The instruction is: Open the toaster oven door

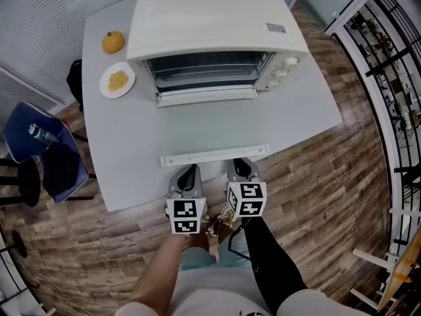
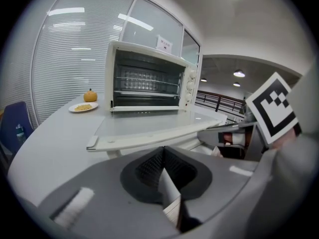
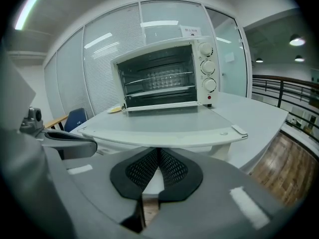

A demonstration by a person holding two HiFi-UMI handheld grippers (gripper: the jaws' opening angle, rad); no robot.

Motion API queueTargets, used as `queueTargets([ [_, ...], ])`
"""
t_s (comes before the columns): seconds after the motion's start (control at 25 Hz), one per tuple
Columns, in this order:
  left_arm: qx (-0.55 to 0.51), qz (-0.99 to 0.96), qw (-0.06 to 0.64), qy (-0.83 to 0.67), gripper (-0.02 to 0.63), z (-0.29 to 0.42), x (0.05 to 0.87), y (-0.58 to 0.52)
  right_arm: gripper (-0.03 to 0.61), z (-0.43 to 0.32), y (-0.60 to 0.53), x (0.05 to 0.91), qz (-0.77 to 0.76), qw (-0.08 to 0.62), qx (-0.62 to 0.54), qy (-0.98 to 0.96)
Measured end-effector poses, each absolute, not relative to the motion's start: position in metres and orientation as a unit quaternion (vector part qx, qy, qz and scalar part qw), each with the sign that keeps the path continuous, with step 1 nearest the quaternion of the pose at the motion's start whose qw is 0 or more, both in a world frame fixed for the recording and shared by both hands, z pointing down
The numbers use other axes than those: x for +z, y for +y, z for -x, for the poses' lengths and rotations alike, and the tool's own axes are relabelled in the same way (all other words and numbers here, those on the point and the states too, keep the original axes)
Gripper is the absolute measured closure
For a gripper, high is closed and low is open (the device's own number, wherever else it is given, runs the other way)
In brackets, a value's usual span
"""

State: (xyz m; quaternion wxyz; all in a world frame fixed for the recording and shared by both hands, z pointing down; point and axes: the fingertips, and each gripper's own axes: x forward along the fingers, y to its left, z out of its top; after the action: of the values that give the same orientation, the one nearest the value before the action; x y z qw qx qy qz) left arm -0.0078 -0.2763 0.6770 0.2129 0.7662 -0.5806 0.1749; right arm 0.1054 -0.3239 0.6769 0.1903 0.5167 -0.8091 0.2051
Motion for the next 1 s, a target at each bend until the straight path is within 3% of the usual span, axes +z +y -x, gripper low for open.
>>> queueTargets([
  [0.52,0.188,-0.769,0.174,-0.586,0.555,-0.003,0.645,-0.272,0.575,-0.122,-0.301,0.622,-0.511,0.155,0.165,-0.829],
  [1.0,0.129,-0.756,0.086,-0.635,0.555,-0.006,0.497,-0.263,0.575,-0.166,-0.298,0.464,-0.51,0.046,0.071,-0.856],
])
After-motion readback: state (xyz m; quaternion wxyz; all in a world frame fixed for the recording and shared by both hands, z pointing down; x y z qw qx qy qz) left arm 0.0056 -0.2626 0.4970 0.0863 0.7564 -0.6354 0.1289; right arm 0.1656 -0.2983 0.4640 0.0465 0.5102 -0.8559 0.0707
